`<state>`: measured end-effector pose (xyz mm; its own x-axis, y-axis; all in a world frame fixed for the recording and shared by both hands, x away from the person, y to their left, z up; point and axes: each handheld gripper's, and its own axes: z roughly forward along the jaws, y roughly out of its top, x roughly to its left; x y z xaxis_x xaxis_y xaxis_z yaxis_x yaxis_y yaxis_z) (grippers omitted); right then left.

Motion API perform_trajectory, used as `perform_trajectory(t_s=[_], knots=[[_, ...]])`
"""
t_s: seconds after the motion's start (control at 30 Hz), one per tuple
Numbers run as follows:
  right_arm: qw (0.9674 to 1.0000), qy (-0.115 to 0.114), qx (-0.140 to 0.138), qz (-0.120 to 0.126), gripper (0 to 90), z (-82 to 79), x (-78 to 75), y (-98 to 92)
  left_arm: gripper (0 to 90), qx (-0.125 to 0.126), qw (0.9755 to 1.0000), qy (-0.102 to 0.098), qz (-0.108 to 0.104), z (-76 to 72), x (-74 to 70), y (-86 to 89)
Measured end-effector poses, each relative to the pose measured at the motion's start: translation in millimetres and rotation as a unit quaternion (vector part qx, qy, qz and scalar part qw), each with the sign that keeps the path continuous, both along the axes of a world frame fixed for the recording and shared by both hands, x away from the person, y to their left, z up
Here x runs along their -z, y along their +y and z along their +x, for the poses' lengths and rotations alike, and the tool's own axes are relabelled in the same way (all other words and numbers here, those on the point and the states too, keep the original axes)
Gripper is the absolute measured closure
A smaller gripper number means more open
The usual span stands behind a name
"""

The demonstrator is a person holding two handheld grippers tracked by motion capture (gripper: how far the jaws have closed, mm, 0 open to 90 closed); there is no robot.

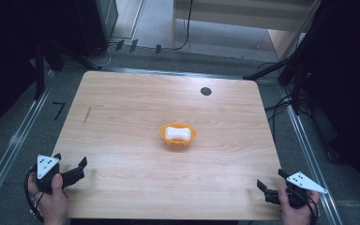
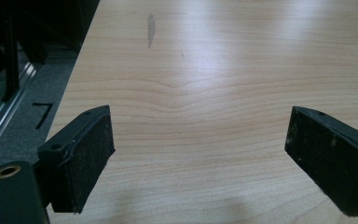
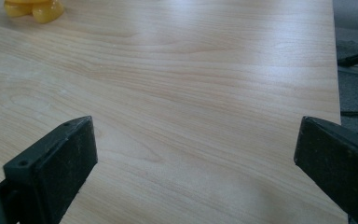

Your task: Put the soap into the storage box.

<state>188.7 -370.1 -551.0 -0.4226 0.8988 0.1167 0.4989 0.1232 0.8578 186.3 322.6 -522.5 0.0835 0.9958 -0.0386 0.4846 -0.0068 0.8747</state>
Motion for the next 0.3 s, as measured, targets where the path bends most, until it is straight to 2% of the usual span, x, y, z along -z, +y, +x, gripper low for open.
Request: perform_trajectory(t_s=[0.1, 0.13, 0.17, 0.2, 0.3], knots=[[1.0, 0.003, -0.002, -0.008, 0.0, 1.0, 0.1, 2.1, 8.3, 0.001, 1.0, 0.002, 0.001, 0.4, 0.0, -0.3], [0.9996, 0.006, -0.007, -0.027, 0.0, 2.1, 0.4, 5.7, 8.3, 0.002, 1.0, 0.002, 0.002, 0.7, 0.1, -0.8], [0.9996, 0.006, -0.007, -0.027, 0.0, 2.1, 0.4, 5.7, 8.3, 0.002, 1.0, 0.002, 0.002, 0.7, 0.1, -0.8], [0.9989, 0.012, -0.011, -0.043, 0.0, 3.5, 0.8, 9.5, 8.3, 0.002, 1.0, 0.002, 0.004, 0.9, 0.2, -1.4], [0.9986, 0.008, -0.012, -0.051, 0.0, 4.6, 0.8, 12.5, 8.3, 0.002, 1.0, 0.003, 0.009, 0.9, 0.2, -2.2]])
